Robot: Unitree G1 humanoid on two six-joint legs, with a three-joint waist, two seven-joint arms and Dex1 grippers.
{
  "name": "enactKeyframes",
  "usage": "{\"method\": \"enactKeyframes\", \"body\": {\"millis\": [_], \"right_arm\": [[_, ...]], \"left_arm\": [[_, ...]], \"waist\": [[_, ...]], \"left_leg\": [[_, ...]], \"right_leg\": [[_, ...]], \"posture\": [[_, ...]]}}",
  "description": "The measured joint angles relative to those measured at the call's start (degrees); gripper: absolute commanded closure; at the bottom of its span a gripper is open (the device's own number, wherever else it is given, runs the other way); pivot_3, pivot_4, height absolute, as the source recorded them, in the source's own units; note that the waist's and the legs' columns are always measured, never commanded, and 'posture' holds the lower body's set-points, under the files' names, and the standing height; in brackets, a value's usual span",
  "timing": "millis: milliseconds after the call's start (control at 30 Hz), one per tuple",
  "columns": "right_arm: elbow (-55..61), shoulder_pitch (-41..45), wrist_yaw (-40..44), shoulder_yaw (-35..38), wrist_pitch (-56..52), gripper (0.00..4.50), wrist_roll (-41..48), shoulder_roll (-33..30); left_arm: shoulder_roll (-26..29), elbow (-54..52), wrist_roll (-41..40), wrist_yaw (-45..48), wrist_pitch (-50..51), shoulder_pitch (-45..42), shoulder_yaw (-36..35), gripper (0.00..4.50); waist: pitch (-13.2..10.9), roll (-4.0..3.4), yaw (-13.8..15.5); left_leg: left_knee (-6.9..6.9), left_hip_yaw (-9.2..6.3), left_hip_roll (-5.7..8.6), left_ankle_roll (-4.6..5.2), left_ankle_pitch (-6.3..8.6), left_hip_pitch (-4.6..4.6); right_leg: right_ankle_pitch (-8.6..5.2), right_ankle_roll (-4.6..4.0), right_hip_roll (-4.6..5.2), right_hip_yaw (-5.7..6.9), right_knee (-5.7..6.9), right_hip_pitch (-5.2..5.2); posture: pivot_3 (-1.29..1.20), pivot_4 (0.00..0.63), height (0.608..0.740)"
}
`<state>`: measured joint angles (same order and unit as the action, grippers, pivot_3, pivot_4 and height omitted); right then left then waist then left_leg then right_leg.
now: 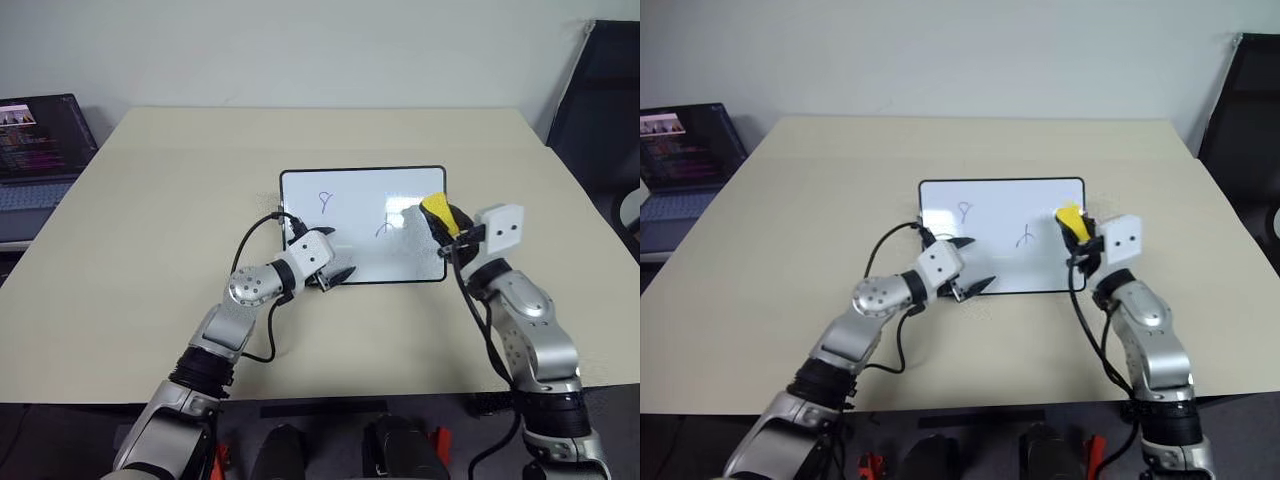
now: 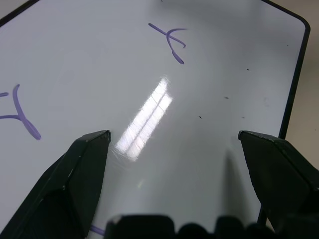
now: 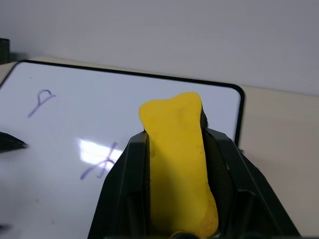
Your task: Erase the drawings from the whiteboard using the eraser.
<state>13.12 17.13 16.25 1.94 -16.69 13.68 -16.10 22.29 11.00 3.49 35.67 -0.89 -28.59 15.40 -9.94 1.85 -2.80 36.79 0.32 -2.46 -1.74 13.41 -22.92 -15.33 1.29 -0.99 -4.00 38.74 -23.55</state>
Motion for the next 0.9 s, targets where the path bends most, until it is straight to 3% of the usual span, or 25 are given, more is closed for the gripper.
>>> {"method": "enactKeyframes", "body": {"millis": [500, 900], "right_arm": [[-13.6, 10.3, -0.2, -7.5, 0.0, 3.32, -7.1, 5.3], [-9.8, 5.4, 7.2, -12.5, -5.1, 3.32, -5.4, 6.1]], "left_arm": [[2.2, -6.5, 0.2, -0.2, 0.8, 3.4, -2.8, 0.00], [3.4, -15.2, 0.1, -1.2, 6.1, 9.6, -4.9, 0.00]], "waist": [[0.0, -0.01, -0.2], [0.0, -0.01, -0.2]], "left_leg": [[-0.01, 0.02, -0.08, 0.00, 0.00, 0.00], [0.06, -0.01, -0.12, 0.00, 0.00, -0.01]], "right_leg": [[0.00, -0.01, 0.03, -0.02, 0.07, -0.05], [0.00, -0.01, 0.03, 0.01, 0.14, -0.07]], "posture": [[0.00, 0.150, 0.740], [0.00, 0.150, 0.740]]}}
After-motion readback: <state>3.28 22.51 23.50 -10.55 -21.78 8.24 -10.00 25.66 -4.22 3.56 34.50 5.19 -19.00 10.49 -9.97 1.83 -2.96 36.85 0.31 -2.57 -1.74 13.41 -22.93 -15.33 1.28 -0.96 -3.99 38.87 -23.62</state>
